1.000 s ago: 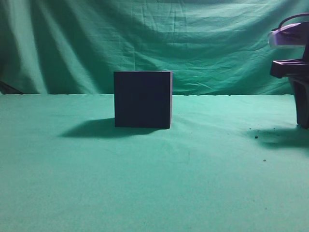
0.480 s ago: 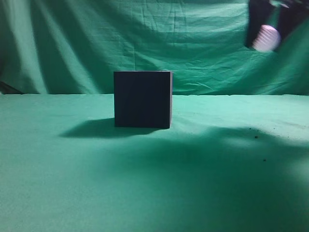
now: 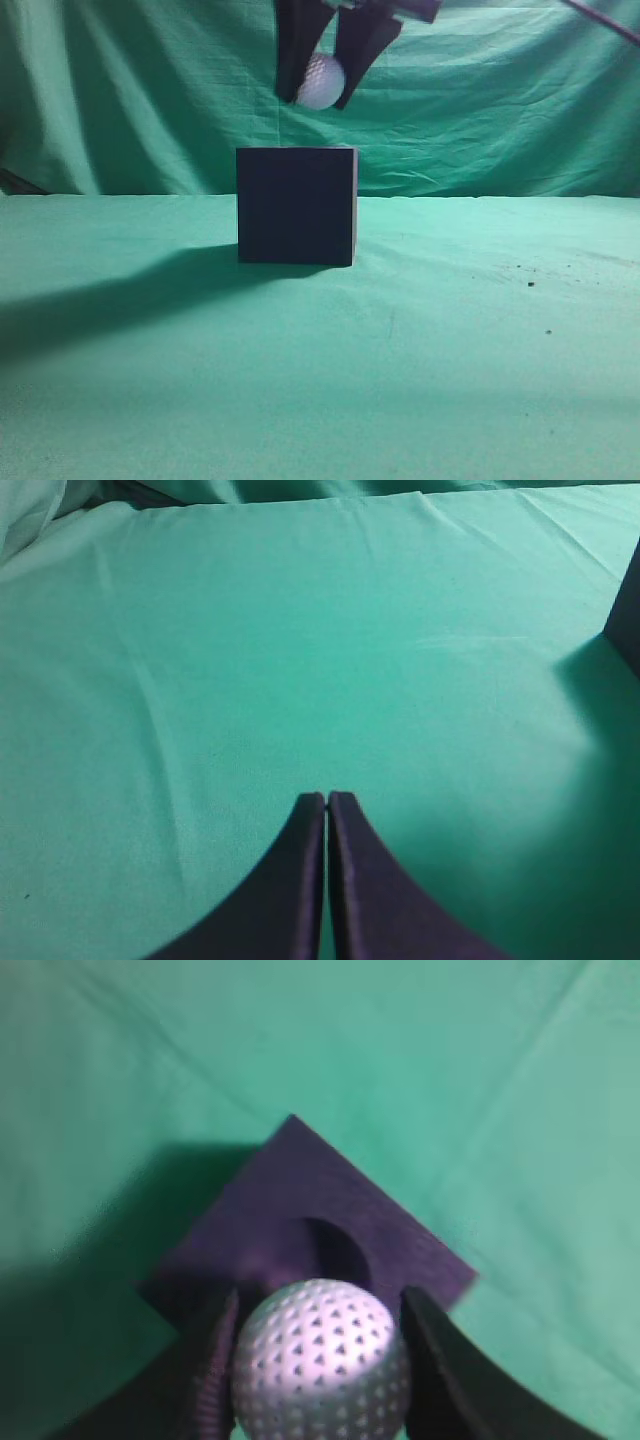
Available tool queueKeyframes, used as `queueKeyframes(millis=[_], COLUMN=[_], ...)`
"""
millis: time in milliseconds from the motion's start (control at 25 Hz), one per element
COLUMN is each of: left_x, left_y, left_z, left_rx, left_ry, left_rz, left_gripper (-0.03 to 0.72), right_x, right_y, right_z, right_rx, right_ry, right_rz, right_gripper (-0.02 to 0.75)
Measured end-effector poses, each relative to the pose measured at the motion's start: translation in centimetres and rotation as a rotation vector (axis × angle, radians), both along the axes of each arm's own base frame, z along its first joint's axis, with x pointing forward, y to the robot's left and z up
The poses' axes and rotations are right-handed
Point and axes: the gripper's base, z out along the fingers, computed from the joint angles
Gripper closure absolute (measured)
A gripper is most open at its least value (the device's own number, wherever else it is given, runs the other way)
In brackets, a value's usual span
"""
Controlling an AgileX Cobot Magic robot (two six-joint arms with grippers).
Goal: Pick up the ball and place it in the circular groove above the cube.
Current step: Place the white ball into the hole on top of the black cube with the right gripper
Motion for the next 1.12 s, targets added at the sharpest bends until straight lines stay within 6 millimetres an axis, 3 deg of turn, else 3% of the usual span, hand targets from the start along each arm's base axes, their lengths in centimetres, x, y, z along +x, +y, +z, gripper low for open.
queueKeyframes(millis=[160,360,600,800,880,1040,1120], left_x=[0.0,0.0,0.0,0.0,0.0,0.0,0.0], left_y=[0.0,0.0,0.0,0.0,0.0,0.0,0.0], left_z=[0.0,0.0,0.0,0.0,0.0,0.0,0.0], left_rx=[0.000,0.000,0.000,0.000,0.000,0.000,0.000], left_ry=[0.000,0.000,0.000,0.000,0.000,0.000,0.000], left_rz=[0.000,0.000,0.000,0.000,0.000,0.000,0.000], left_gripper=[0.688,0.688,0.688,0.688,0.688,0.688,0.688], right_x=[0.3,0.5,0.6,0.6,0.5,-0.5,-1.2], right_y=[1.5,1.7,1.6,1.6,1.5,0.4,-0.7], right_z=[-1.4,-2.0,-1.9,-1.6,-0.5,2.5,4.2], right_rx=[-0.019,-0.033,-0.043,-0.053,-0.053,-0.081,-0.115], right_ry=[0.014,0.020,0.010,0.009,0.017,0.022,0.007], right_rz=[0.028,0.030,0.039,0.049,0.038,0.014,-0.034], right_gripper=[0.425,0.425,0.207,0.211,0.318,0.637,0.700])
